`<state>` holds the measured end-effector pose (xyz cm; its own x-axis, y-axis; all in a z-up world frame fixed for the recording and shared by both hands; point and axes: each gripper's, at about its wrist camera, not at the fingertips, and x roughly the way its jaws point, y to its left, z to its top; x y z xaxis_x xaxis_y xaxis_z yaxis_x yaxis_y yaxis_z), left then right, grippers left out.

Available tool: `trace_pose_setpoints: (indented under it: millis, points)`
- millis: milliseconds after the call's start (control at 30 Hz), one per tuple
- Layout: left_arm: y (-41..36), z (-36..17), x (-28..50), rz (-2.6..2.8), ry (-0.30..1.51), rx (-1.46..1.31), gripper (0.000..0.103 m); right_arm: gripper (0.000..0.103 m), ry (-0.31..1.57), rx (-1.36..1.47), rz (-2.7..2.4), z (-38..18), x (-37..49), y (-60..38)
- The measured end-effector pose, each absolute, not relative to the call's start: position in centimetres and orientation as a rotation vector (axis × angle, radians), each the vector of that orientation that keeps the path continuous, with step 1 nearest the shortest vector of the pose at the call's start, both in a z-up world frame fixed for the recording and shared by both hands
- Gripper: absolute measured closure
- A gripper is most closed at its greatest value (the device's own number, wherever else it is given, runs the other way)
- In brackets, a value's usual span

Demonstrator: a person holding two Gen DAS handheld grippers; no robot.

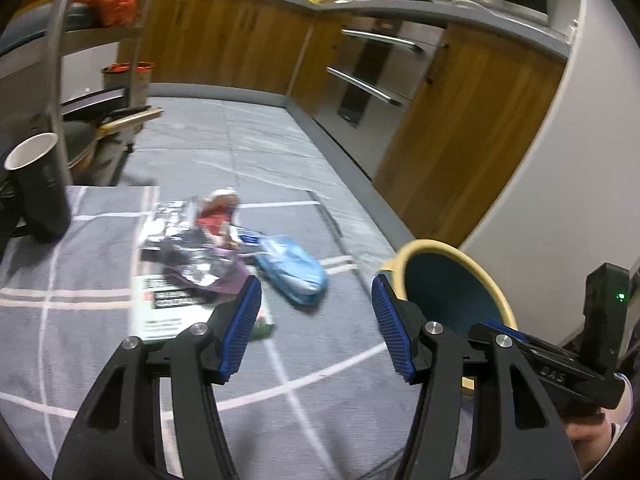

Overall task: Collect trash
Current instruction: 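Grasp the silver foil wrapper with the left tool while the right tool grasps the blue face mask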

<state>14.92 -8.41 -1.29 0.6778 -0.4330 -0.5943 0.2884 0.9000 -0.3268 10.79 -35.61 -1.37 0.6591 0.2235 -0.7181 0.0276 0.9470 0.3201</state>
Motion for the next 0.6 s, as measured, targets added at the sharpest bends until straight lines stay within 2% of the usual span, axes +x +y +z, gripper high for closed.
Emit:
trace_pose_setpoints:
  millis: [233,600]
  points:
    - [-5.8,-2.2,16.1,-0.346,0.724,-0.256,0.046,0.053,0.869,0.291,0.151,-1.8,12.1,-33.6]
    - [-6.7,-3.9,18.8,-0.326,0.748,-0.238,0.052,0.051,0.899,0.207,0.236,-2.8,17.0,-29.7]
